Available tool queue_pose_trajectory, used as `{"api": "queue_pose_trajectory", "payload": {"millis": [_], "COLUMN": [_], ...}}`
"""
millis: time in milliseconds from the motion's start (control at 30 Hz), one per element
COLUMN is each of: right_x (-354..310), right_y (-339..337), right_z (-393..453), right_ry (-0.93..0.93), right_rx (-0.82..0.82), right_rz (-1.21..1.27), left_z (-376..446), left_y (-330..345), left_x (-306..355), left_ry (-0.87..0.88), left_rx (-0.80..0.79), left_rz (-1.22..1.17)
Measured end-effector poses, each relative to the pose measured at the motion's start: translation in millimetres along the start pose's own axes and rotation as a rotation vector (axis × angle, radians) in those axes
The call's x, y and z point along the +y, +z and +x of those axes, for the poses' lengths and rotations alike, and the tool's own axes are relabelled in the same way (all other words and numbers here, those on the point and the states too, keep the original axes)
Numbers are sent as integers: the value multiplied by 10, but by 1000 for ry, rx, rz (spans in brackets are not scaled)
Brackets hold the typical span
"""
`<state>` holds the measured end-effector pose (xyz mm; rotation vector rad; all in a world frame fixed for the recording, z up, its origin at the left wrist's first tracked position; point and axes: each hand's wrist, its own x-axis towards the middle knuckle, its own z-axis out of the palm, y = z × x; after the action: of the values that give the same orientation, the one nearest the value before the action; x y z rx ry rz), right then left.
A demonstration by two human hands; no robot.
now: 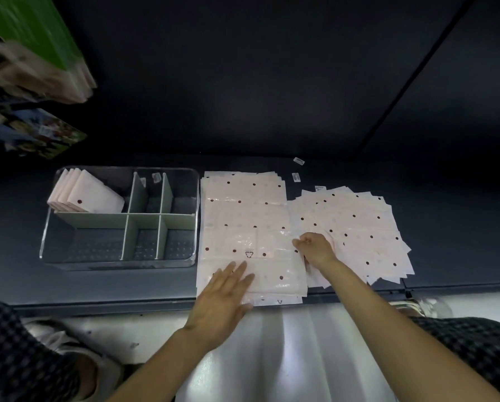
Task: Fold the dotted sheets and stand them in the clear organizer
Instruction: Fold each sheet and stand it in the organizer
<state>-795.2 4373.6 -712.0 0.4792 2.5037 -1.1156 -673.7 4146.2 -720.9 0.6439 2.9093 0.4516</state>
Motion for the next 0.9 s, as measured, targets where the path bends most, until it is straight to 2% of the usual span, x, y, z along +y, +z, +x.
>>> {"api": "queue_pose_trajectory", "payload": {"millis": [67,233,300,333,400,433,500,600,700,900], "right_x": [12,-5,7,18,53,79,172,406,620,848], "right_y": [33,48,51,59,114,174,322,509,413,63], "right_z": [48,62,-18,-101,-341,-482,-746,-950,-956,-887], "right_ry": [36,80,57,7,-264,-456,-797,-1042,-1085,-1002], "right_rx": [22,35,145,256,436,424,285,107,100,181], "right_rz": [-40,-58,-66,-102,-170,-197,-322,-626,-742,-633], "left_z": [-68,-127,-126,-129,-115,-110,-94,-76,-85,-128], "left_y": [60,100,82,96,172,210,261,275,250,106], "left_x": [-61,-102,-85,-92,-130,-144,-153,-146,-167,-291], "left_ry": [23,96,75,73,85,80,76,71,84,36], "left_rx": [-48,-96,-139,-158,-183,-193,-207,-232,-241,-151], "left_rz": [147,237,239,233,201,179,173,202,215,-41]}}
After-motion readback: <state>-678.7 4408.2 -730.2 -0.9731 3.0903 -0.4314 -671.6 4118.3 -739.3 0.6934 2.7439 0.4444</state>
